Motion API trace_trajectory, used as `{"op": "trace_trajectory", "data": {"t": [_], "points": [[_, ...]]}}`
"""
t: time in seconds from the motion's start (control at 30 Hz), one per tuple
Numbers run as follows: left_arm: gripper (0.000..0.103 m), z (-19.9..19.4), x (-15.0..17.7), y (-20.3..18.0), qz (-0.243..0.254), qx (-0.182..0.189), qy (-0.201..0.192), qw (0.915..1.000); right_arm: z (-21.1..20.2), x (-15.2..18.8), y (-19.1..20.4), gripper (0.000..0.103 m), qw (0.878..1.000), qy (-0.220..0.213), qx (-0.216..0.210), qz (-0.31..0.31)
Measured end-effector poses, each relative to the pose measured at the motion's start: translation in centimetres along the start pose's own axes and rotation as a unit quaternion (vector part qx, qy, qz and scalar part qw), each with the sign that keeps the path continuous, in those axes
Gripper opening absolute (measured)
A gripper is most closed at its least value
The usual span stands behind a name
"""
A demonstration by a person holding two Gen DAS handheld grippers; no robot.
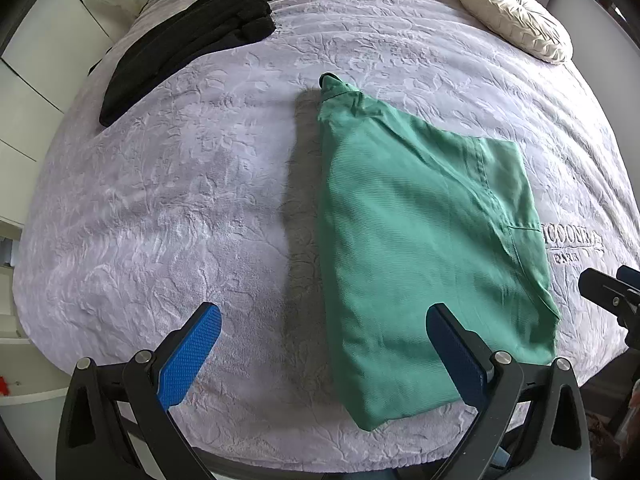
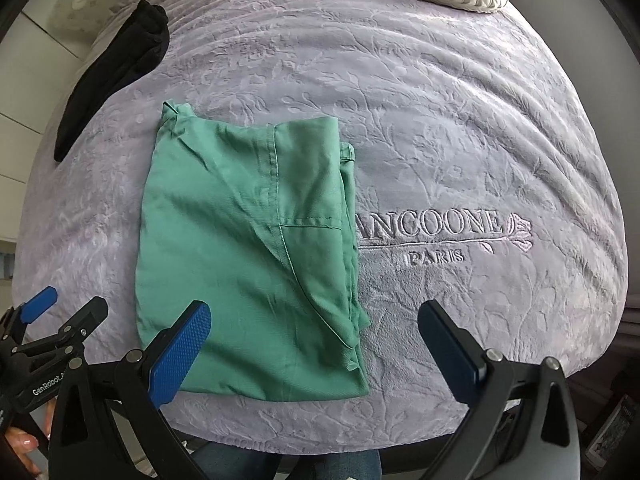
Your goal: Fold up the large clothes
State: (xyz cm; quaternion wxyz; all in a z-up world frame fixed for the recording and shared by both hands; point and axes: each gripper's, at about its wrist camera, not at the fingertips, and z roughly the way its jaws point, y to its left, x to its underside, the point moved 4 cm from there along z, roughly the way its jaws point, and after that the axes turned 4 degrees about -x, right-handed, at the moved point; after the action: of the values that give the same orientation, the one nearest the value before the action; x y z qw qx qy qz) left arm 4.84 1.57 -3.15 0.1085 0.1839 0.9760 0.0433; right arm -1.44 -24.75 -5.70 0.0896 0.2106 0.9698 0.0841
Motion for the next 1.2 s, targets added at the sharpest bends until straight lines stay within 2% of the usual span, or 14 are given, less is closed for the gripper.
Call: {"op": "trace_trajectory", "data": {"t": [1.2], "points": [[0.103,-0.66,-0.24,-0.44,0.021,-0.009,-0.011,0.9997,-0.45,-0.36,0.96,0.103,0.999,-0.003,0.022,-0.030]]}}
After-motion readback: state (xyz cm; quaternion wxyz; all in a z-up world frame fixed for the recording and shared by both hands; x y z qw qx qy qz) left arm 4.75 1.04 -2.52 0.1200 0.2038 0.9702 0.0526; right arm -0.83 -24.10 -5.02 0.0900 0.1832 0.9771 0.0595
